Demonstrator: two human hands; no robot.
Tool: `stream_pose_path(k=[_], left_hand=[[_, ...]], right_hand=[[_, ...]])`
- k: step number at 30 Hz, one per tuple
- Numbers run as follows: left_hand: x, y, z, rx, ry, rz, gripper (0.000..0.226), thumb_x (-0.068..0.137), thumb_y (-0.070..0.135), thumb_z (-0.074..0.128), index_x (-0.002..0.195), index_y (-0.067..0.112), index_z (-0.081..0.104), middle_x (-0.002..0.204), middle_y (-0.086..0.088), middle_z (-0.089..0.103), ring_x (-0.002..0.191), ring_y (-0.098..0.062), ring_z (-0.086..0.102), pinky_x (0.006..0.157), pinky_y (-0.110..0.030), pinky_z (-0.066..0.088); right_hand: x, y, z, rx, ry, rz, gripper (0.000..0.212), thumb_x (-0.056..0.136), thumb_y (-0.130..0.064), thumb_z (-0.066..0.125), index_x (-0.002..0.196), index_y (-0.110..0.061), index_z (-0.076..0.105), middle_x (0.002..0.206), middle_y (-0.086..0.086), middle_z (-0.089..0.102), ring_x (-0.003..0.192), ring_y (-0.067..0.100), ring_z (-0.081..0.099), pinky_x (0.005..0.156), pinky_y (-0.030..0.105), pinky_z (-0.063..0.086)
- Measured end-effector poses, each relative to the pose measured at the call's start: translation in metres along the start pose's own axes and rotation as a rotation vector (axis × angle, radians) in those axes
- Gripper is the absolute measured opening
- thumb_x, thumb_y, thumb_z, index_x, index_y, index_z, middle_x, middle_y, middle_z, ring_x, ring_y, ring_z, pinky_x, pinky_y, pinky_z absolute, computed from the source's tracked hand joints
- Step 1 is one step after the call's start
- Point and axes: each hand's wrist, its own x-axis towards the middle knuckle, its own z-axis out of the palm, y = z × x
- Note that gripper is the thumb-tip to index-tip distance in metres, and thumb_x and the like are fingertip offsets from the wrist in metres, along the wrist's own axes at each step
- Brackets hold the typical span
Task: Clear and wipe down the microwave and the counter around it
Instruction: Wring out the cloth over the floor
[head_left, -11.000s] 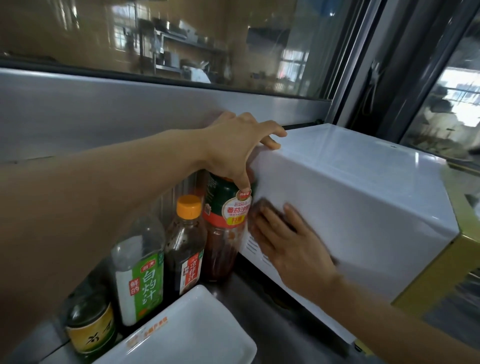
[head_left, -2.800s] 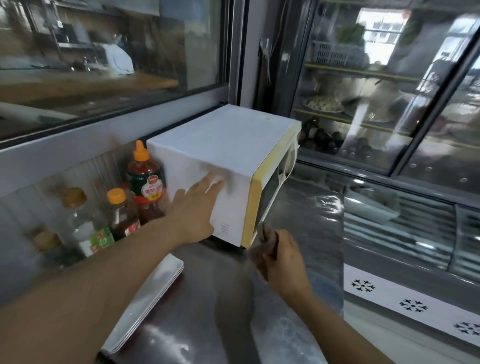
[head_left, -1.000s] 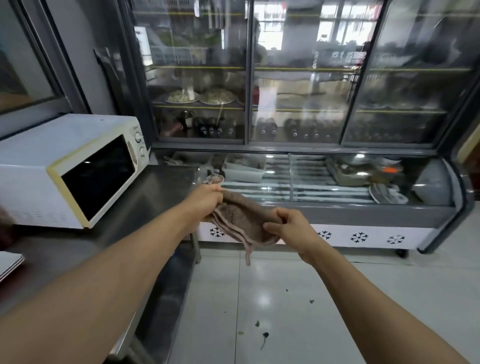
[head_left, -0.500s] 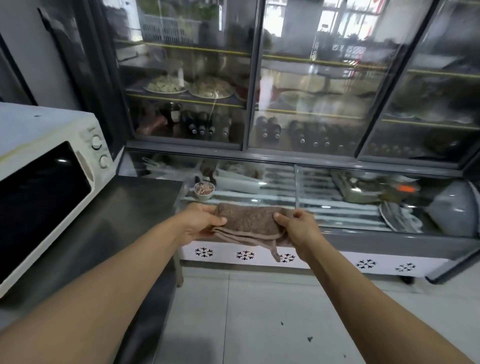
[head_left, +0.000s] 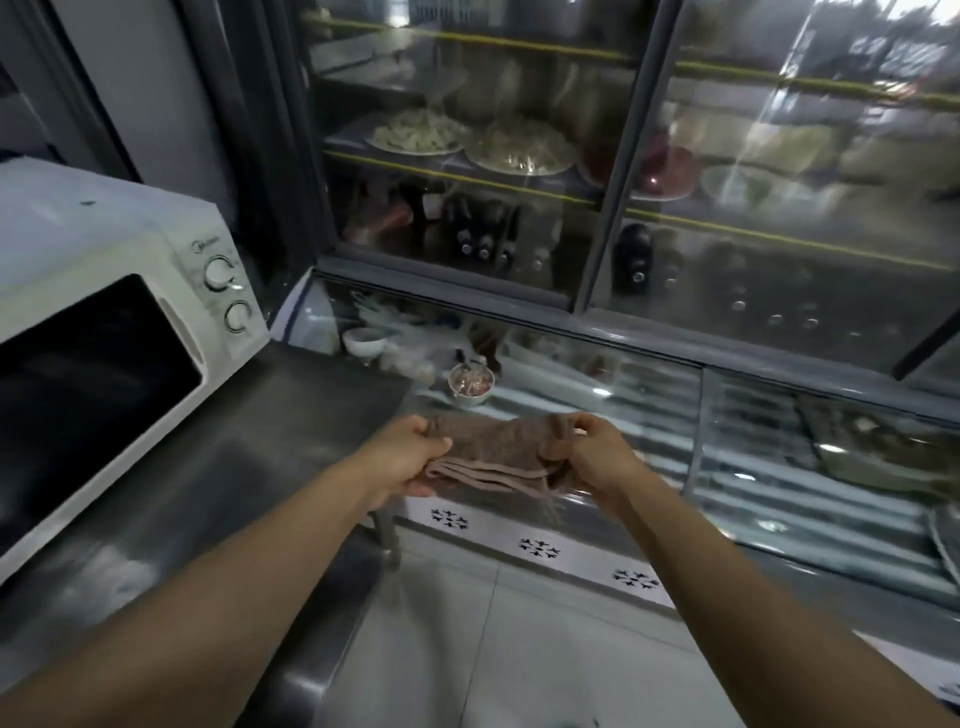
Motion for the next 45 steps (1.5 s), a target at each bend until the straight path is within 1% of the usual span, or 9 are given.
stream_pose_path(k=[3,6,11,18,23,29,37,42,45], left_hand=[[0.019,0.000,0.006,-0.078,0.070,-0.073,0.017,0.090,0.005,0.053,0.085,0.021,0.055,0.083,-0.002,0.063,0.078,-0.017,0.061,0.080,-0.038,0.054],[0.032,0.000,0.022,-0.153,0.154,-0.153,0.021,0.087,-0.002,0.050,0.081,0.019,0.053,0.082,-0.005,0.058,0.074,-0.017,0.058,0.076,-0.034,0.052],[0.038,-0.004,0.058,-0.173,0.336,-0.276,0.021,0.089,-0.002,0.049,0.097,0.017,0.051,0.082,-0.007,0.054,0.060,-0.012,0.050,0.047,-0.019,0.048],[0.043,-0.036,0.075,-0.199,0.407,-0.402,0.037,0.088,-0.006,0.051,0.120,0.012,0.056,0.094,-0.013,0.061,0.066,-0.015,0.056,0.068,-0.030,0.053],[0.053,-0.060,0.077,-0.271,0.447,-0.459,0.050,0.086,-0.009,0.052,0.129,0.016,0.051,0.094,-0.011,0.059,0.075,-0.020,0.057,0.066,-0.030,0.050],[0.068,-0.087,0.071,-0.423,0.516,-0.474,0.055,0.085,-0.010,0.053,0.135,0.014,0.045,0.111,-0.012,0.054,0.094,-0.025,0.052,0.066,-0.026,0.045],[0.076,-0.123,0.069,-0.629,0.706,-0.566,0.041,0.084,-0.009,0.055,0.120,0.012,0.051,0.110,-0.012,0.057,0.088,-0.026,0.054,0.072,-0.029,0.044],[0.090,-0.158,0.081,-0.835,0.891,-0.615,0.027,0.084,-0.010,0.055,0.090,0.017,0.054,0.080,-0.006,0.058,0.063,-0.016,0.049,0.057,-0.025,0.034],[0.108,-0.186,0.090,-0.849,0.956,-0.616,0.026,0.084,-0.010,0.054,0.095,0.013,0.053,0.081,-0.009,0.058,0.054,-0.015,0.056,0.049,-0.021,0.035]], right_hand=[[0.042,-0.011,-0.006,-0.109,-0.109,-0.004,0.040,0.077,0.019,0.051,0.113,0.002,0.054,0.089,0.024,0.063,0.067,0.032,0.062,0.065,0.043,0.054],[0.080,-0.018,-0.014,-0.202,-0.232,-0.011,0.039,0.077,0.021,0.046,0.111,0.003,0.052,0.086,0.023,0.057,0.069,0.032,0.056,0.057,0.037,0.050],[0.129,-0.011,-0.025,-0.408,-0.427,-0.052,0.050,0.076,0.024,0.048,0.116,-0.005,0.053,0.096,0.017,0.060,0.081,0.035,0.063,0.068,0.045,0.056],[0.174,0.023,-0.004,-0.638,-0.595,-0.091,0.049,0.073,0.018,0.053,0.112,-0.012,0.056,0.086,0.011,0.060,0.063,0.019,0.057,0.045,0.022,0.049],[0.192,0.044,0.015,-0.723,-0.645,-0.077,0.047,0.073,0.015,0.058,0.111,-0.014,0.056,0.096,0.010,0.063,0.089,0.029,0.064,0.077,0.043,0.057],[0.214,0.059,0.044,-0.837,-0.685,-0.061,0.050,0.076,0.010,0.063,0.120,-0.012,0.054,0.110,0.010,0.061,0.101,0.027,0.061,0.085,0.041,0.056],[0.238,0.085,0.098,-0.933,-0.837,-0.114,0.049,0.077,0.011,0.061,0.121,-0.010,0.055,0.113,0.013,0.060,0.103,0.030,0.061,0.085,0.043,0.055],[0.260,0.122,0.126,-0.984,-0.923,-0.123,0.048,0.075,0.012,0.062,0.117,-0.011,0.055,0.110,0.013,0.062,0.099,0.030,0.062,0.082,0.041,0.056],[0.276,0.153,0.140,-0.981,-0.938,-0.117,0.047,0.074,0.013,0.062,0.111,-0.014,0.055,0.110,0.012,0.062,0.101,0.031,0.061,0.084,0.048,0.055]])
